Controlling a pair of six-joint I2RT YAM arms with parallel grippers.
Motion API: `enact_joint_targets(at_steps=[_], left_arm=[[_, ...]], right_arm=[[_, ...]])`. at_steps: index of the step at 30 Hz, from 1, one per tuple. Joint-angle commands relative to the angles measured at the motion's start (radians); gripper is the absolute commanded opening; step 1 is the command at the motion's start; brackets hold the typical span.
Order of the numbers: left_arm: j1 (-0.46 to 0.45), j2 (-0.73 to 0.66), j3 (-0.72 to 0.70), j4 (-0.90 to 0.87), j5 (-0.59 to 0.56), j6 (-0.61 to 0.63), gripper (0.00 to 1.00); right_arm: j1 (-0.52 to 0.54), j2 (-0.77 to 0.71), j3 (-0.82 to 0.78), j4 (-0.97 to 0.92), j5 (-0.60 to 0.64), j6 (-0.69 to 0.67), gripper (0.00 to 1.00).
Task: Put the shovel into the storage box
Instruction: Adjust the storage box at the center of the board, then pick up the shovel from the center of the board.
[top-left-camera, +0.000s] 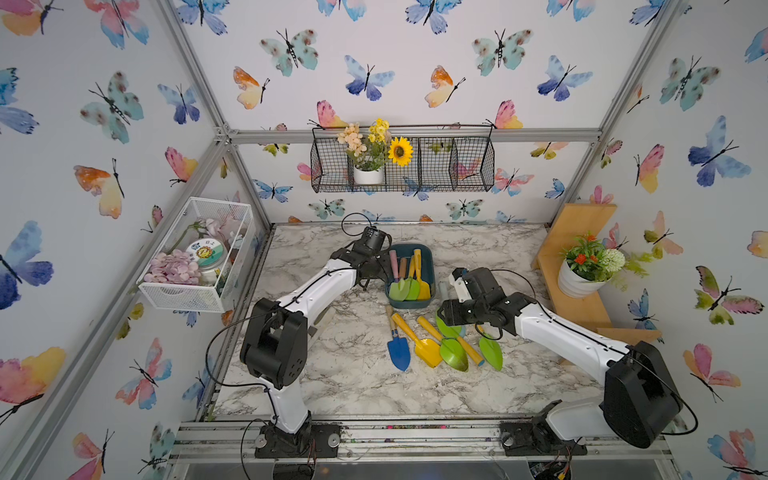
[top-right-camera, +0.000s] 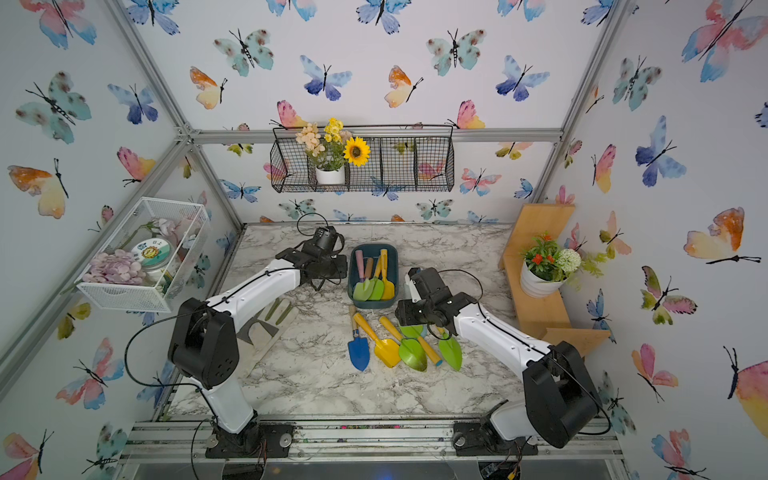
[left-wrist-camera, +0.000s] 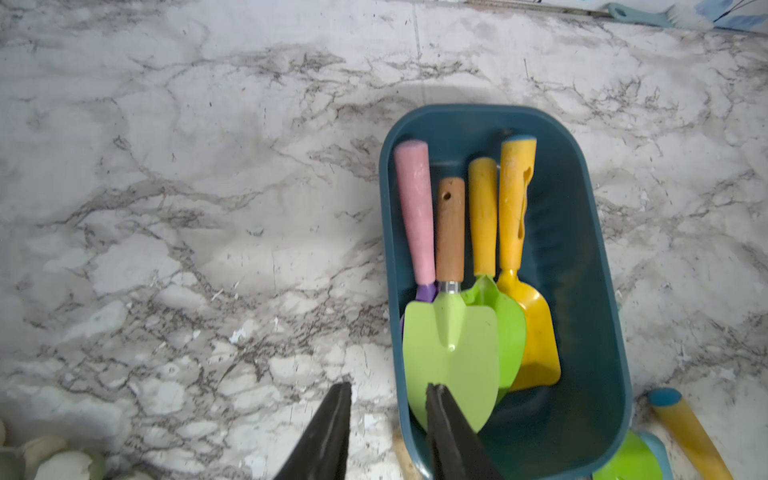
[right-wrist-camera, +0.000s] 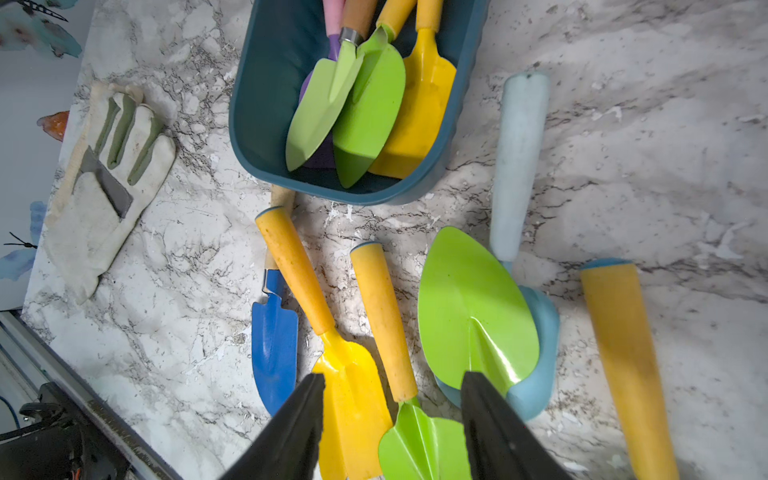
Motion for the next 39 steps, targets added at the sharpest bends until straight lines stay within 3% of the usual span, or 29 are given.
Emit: enact_joint_targets(at_steps=[1, 18, 39], left_arm=[[-0.007, -0.101, -0.101, 0.009, 0.047, -0.038, 0.37], [-0.009, -0.465, -0.600, 0.089, 0.089, -0.208, 0.38], [-0.024, -0.528, -0.711, 0.113, 0.104, -0.271, 0.38]], right_arm=[[0.014, 0.020, 0.030, -0.023, -0.021, -0.016, 0.56], [0.178, 0.145, 0.070, 0.021, -0.034, 0.009, 0.49], [0.253, 0.392, 0.169, 0.050, 0.057, -0.018, 0.45]])
